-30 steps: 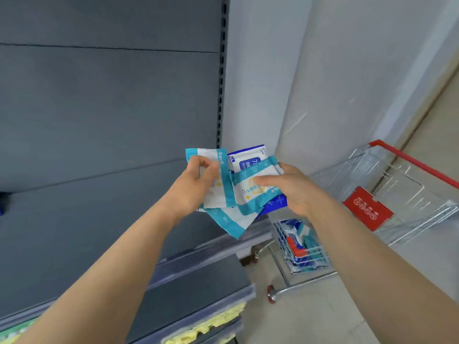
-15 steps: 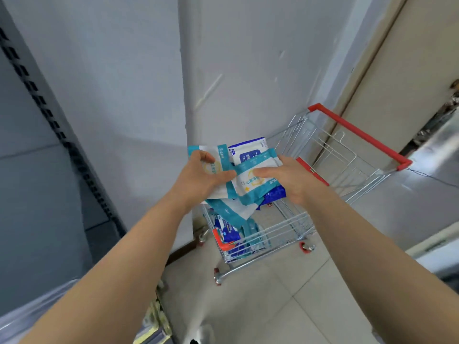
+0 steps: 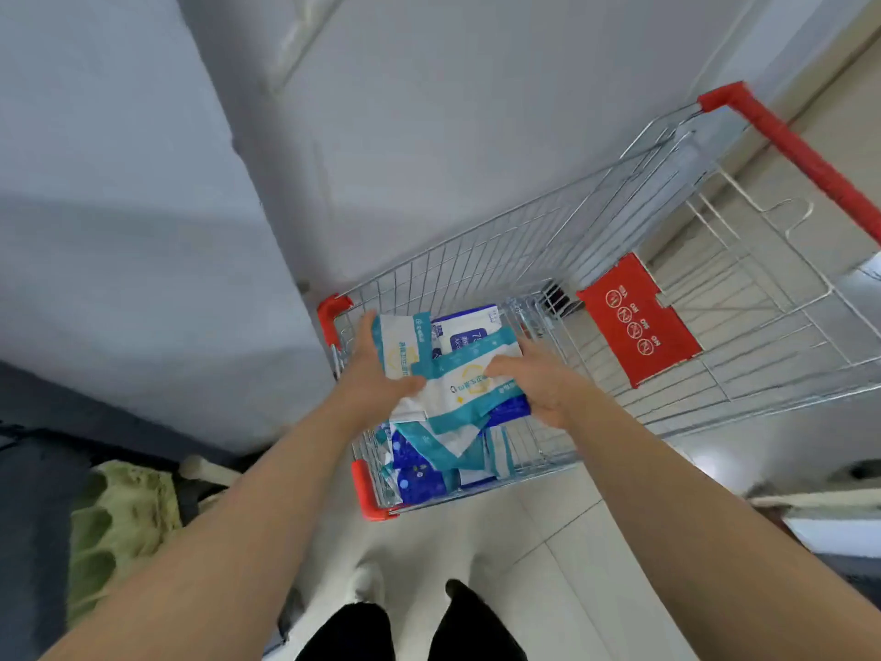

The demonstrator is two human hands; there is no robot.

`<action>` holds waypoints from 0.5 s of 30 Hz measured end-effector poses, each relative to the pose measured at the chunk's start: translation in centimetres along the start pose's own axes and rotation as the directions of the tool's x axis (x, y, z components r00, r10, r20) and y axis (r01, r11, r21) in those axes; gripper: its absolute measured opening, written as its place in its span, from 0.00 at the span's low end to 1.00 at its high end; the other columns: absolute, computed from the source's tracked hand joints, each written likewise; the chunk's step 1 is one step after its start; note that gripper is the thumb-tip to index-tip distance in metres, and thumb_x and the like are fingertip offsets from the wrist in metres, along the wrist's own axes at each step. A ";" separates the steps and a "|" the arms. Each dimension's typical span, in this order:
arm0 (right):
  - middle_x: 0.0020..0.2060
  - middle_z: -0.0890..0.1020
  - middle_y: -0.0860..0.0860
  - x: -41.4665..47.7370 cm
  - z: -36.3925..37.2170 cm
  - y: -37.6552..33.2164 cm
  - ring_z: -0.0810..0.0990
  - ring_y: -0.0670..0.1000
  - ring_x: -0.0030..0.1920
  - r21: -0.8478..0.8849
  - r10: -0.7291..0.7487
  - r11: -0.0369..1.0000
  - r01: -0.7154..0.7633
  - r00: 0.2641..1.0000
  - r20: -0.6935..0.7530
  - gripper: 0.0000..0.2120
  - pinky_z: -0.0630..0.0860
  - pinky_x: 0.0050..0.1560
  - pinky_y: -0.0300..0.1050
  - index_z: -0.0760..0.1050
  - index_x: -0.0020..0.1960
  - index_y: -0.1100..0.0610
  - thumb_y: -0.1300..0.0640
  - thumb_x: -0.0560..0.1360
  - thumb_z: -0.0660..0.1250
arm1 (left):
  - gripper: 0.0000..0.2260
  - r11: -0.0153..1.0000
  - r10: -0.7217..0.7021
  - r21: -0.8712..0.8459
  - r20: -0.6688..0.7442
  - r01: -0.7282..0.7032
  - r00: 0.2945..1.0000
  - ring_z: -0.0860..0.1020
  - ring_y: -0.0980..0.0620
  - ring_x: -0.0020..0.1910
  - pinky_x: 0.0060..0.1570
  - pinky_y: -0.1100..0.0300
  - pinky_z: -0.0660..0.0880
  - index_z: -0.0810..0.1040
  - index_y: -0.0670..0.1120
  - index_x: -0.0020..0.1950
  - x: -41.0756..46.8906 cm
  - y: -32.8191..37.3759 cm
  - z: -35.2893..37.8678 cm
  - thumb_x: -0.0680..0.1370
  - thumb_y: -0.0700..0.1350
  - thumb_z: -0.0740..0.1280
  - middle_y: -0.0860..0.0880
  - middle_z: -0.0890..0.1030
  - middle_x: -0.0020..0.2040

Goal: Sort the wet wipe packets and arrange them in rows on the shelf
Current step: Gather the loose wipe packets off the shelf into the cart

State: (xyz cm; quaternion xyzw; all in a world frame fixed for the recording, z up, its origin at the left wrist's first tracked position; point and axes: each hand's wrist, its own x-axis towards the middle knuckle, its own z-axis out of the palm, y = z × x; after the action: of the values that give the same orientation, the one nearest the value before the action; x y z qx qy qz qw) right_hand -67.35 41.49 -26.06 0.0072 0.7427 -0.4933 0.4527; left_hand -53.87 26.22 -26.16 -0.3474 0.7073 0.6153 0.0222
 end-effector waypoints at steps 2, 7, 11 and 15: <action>0.49 0.83 0.60 3.8 -0.2 1.1 0.83 0.60 0.50 -0.077 0.031 0.997 -0.027 0.998 0.055 0.12 0.80 0.52 0.58 0.75 0.53 0.59 0.71 0.73 0.64 | 0.45 0.998 -0.069 -0.012 -0.035 0.068 0.997 0.74 0.53 0.57 0.60 0.50 0.74 0.46 0.54 0.76 2.5 -2.4 1.1 0.72 0.35 0.72 0.53 0.71 0.62; 0.51 0.83 0.58 12.8 -0.6 4.6 0.82 0.58 0.52 -0.243 0.130 0.966 -0.088 0.978 0.162 0.13 0.79 0.55 0.58 0.74 0.54 0.58 0.70 0.72 0.66 | 0.39 0.970 -0.243 -0.018 -0.192 0.244 0.951 0.76 0.50 0.52 0.46 0.59 0.74 0.54 0.49 0.73 8.1 -9.1 4.7 0.70 0.38 0.75 0.49 0.75 0.58; 0.54 0.81 0.58 18.5 -0.4 8.2 0.81 0.57 0.54 -0.285 0.170 0.953 -0.106 0.963 0.208 0.18 0.78 0.58 0.57 0.70 0.60 0.61 0.71 0.72 0.67 | 0.36 0.933 -0.341 0.005 -0.306 0.360 0.889 0.76 0.55 0.41 0.34 0.63 0.71 0.60 0.50 0.69 11.6 -13.9 7.1 0.69 0.41 0.77 0.49 0.76 0.52; 0.52 0.80 0.57 22.3 0.5 11.4 0.81 0.53 0.48 -0.350 0.122 0.936 -0.045 0.972 0.202 0.17 0.80 0.50 0.50 0.69 0.57 0.56 0.68 0.73 0.68 | 0.37 0.893 -0.381 0.072 -0.404 0.444 0.832 0.77 0.47 0.51 0.47 0.51 0.77 0.60 0.53 0.69 13.4 -17.6 8.4 0.67 0.43 0.77 0.48 0.75 0.58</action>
State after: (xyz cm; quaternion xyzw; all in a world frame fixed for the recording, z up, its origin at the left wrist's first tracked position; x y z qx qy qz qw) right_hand -74.91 37.28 -49.55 -0.0947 0.7612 -0.3345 0.5474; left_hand -58.26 27.42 -49.41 -0.6014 0.6538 0.4570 0.0454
